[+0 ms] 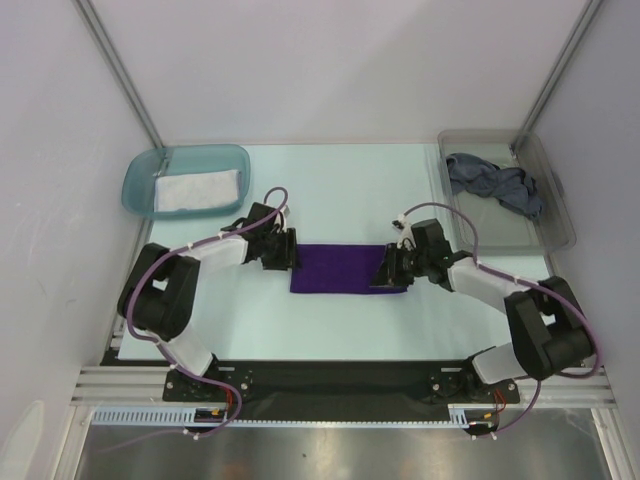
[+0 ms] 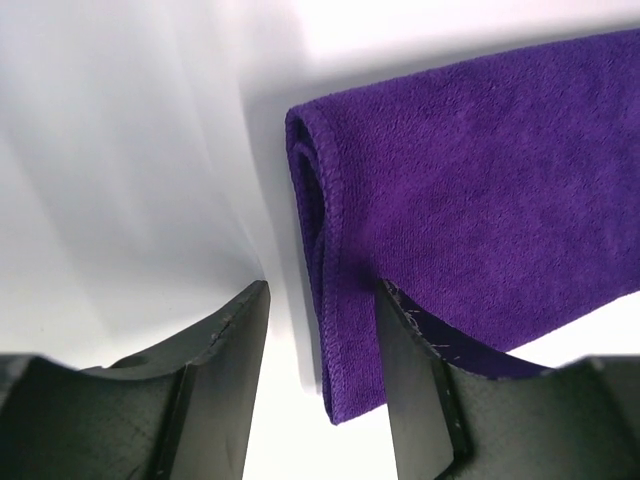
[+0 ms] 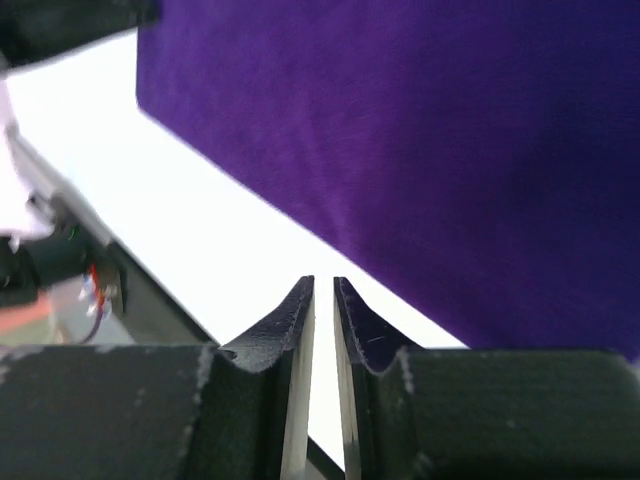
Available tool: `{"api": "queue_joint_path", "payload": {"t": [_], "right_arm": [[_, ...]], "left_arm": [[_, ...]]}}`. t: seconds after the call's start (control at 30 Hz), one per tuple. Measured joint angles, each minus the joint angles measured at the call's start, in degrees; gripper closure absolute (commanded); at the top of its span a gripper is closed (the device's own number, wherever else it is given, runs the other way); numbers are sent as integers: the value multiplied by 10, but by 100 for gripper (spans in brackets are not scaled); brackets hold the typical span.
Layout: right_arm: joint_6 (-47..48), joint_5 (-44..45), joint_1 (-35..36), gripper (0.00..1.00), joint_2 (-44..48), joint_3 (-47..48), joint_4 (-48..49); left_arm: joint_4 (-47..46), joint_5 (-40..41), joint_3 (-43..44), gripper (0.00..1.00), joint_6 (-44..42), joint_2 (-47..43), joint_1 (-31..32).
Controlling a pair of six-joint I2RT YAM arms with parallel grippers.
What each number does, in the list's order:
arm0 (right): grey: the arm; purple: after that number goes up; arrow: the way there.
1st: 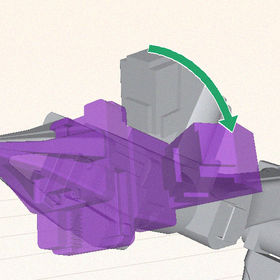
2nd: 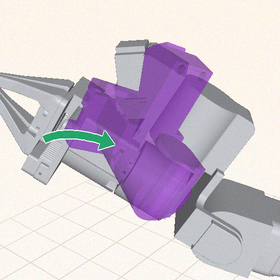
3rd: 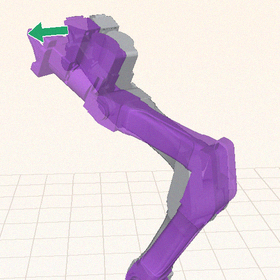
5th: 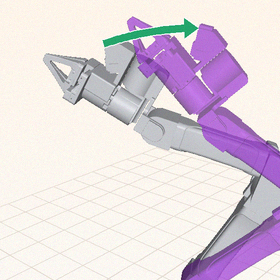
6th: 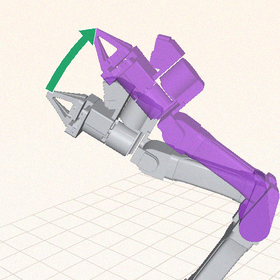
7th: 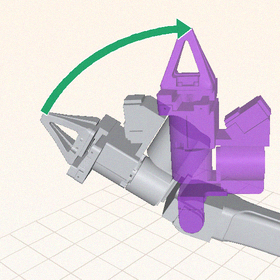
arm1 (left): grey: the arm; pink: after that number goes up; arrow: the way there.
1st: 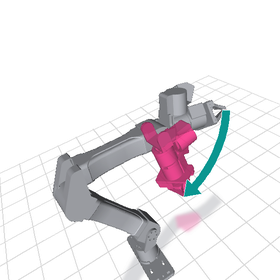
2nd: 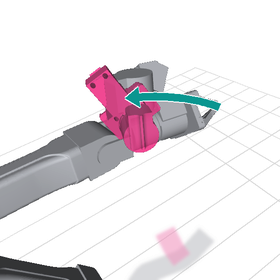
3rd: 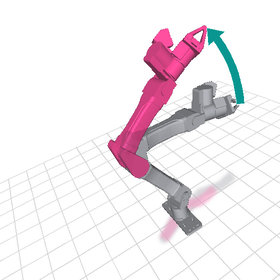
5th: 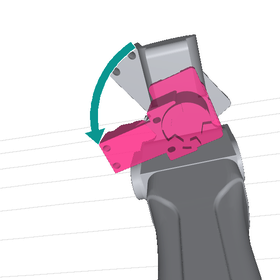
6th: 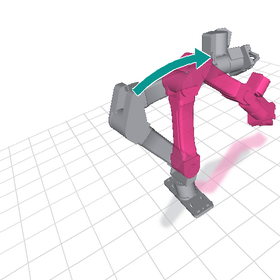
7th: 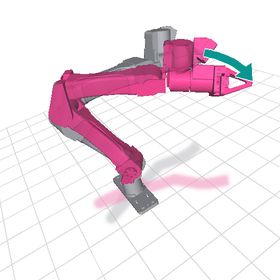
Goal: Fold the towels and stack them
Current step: Neatly place the folded towel into the bin
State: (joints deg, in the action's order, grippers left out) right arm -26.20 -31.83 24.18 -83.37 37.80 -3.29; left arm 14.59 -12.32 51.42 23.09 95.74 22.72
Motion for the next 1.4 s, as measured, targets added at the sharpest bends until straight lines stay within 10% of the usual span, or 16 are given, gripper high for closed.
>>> {"api": "queue_joint_path", "payload": {"t": [0.4,1.0,1.23,1.4], "right_arm": [[23,164,-55,90,51,-18,-129],[23,189,-55,90,52,-34,-125],[23,196,-55,90,75,-40,-131],[22,196,-54,78,94,-40,-136]], "left_arm": [[-24,-1,7,52,9,17,0],[-69,-10,-4,51,40,21,14],[-68,12,-1,67,64,27,28],[-40,31,19,100,75,37,45]]}}
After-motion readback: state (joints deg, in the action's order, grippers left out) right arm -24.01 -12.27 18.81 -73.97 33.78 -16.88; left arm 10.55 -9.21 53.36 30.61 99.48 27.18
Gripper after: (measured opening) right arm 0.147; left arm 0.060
